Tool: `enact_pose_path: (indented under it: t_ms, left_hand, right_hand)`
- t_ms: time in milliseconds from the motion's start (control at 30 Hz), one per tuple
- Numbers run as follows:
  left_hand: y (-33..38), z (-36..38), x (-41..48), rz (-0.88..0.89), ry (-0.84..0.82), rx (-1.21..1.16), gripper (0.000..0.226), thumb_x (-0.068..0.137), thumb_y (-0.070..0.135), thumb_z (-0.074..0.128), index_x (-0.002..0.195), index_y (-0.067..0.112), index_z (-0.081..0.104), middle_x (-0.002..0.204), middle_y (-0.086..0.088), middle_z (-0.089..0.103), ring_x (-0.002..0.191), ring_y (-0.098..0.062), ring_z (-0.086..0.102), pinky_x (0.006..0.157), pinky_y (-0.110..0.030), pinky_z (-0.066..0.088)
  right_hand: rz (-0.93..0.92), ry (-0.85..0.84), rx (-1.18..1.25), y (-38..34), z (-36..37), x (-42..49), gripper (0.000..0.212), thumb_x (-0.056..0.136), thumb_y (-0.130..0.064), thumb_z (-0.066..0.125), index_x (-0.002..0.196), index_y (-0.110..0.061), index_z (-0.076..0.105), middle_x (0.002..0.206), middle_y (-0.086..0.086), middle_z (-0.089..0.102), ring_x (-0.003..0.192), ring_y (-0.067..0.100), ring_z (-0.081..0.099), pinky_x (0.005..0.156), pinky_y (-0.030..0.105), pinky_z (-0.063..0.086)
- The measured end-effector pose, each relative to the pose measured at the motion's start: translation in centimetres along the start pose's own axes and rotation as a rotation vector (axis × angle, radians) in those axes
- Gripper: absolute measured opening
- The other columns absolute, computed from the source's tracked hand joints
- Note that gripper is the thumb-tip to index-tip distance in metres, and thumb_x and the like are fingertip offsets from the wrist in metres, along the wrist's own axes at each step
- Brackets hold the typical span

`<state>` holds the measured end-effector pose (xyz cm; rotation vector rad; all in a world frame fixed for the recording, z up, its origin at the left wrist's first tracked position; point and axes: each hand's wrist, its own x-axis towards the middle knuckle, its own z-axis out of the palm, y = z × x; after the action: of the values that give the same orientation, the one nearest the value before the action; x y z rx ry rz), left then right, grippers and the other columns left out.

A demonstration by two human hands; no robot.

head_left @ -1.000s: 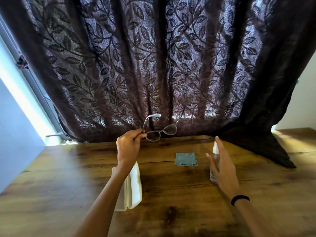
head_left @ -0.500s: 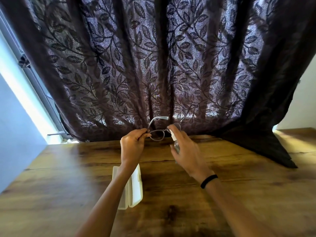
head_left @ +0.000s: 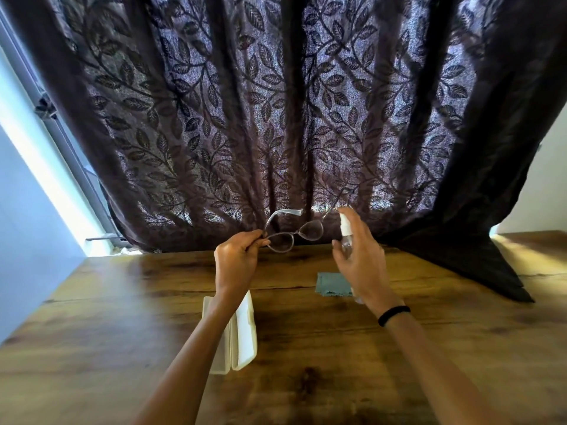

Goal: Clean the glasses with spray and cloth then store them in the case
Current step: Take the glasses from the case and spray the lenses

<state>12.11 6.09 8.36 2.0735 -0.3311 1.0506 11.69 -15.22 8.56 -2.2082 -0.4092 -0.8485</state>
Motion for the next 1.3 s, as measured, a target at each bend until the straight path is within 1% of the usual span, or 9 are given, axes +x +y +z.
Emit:
enact_pose_path:
  t_ms: [200,367,500,567,667,800,867,1100,1300]
  left_hand:
    - [0.3,0.5,-0.1,-0.008,0.009,-0.018,0.017,0.071,-0.003,0.074,0.088,-0.002,0.072,0.082,-0.012,0.073,0.072,-0.014,0.066,0.07,-0.012,0.048]
    - [0.0,0.5,-0.1,-0.003,0.007,-0.025,0.017,0.072,-0.003,0.073,0.089,-0.002,0.071,0.083,-0.012,0.073,0.074,-0.014,0.067,0.071,-0.019,0.052]
    - [-0.4,0.2,-0.2,-0.013,0.004,-0.02,0.017,0.074,-0.001,0.072,0.091,-0.002,0.071,0.084,-0.011,0.073,0.074,-0.012,0.067,0.072,-0.016,0.051]
    - [-0.6,0.2,-0.3,-0.015,0.003,-0.018,0.017,0.073,-0.001,0.072,0.091,-0.002,0.071,0.084,-0.011,0.073,0.073,-0.012,0.066,0.072,-0.014,0.051]
    - [-0.7,0.3,-0.5,-0.022,-0.008,-0.026,0.018,0.073,0.001,0.074,0.09,-0.001,0.071,0.083,-0.01,0.073,0.071,-0.01,0.066,0.07,-0.011,0.05]
    - [-0.5,0.6,-0.7,-0.017,-0.022,-0.035,0.018,0.072,0.003,0.074,0.09,-0.001,0.071,0.082,-0.009,0.073,0.072,-0.009,0.066,0.07,-0.011,0.05]
    - [-0.4,0.7,-0.8,-0.011,-0.024,-0.035,0.018,0.072,0.002,0.074,0.09,-0.001,0.071,0.082,-0.009,0.073,0.072,-0.008,0.065,0.07,-0.006,0.049]
    - [-0.6,1.0,-1.5,0.003,-0.017,-0.026,0.017,0.073,-0.001,0.072,0.09,-0.002,0.071,0.084,-0.011,0.073,0.074,-0.008,0.066,0.073,-0.008,0.049]
    - [-0.7,1.0,-1.7,-0.001,-0.017,-0.024,0.018,0.073,-0.001,0.072,0.091,-0.003,0.071,0.085,-0.013,0.073,0.076,-0.018,0.069,0.072,-0.027,0.055]
  right_hand:
    - [0.051,-0.044,-0.046,1.6,-0.8,0.6,0.059,0.086,-0.007,0.057,0.135,-0.025,0.031,0.104,0.008,0.057,0.048,0.007,0.049,0.045,0.022,0.049]
    - [0.032,0.082,-0.031,1.7,-1.2,0.6,0.055,0.084,-0.007,0.06,0.131,-0.021,0.035,0.105,0.009,0.06,0.045,-0.001,0.041,0.04,0.009,0.037]
    - [0.131,0.22,0.053,3.2,-1.8,-0.7,0.067,0.084,-0.016,0.064,0.139,-0.018,0.025,0.074,-0.013,0.053,0.054,0.003,0.05,0.048,0.011,0.043]
    - [0.183,0.251,0.068,4.3,-2.0,-1.9,0.068,0.084,-0.024,0.064,0.139,-0.02,0.024,0.082,-0.008,0.058,0.06,0.004,0.053,0.048,0.012,0.04]
    - [0.228,0.278,0.099,5.9,-2.1,-3.7,0.062,0.084,-0.036,0.06,0.134,-0.021,0.027,0.098,0.008,0.058,0.069,0.009,0.054,0.059,0.016,0.04]
    - [0.289,0.277,0.079,7.4,-1.9,-5.7,0.057,0.083,-0.04,0.055,0.129,-0.016,0.03,0.099,0.015,0.052,0.081,0.026,0.053,0.067,0.042,0.051]
    - [0.338,0.267,0.06,8.0,-1.8,-6.4,0.061,0.082,-0.037,0.058,0.13,-0.01,0.03,0.106,0.019,0.05,0.089,0.03,0.052,0.075,0.048,0.051]
    - [0.428,0.238,0.039,8.9,-1.5,-8.1,0.063,0.079,-0.026,0.066,0.129,-0.007,0.032,0.115,0.019,0.046,0.098,0.028,0.049,0.082,0.044,0.047]
    - [0.449,0.286,0.102,8.6,-1.8,-9.1,0.072,0.072,-0.047,0.061,0.13,-0.017,0.031,0.121,0.015,0.045,0.103,0.018,0.045,0.086,0.036,0.042]
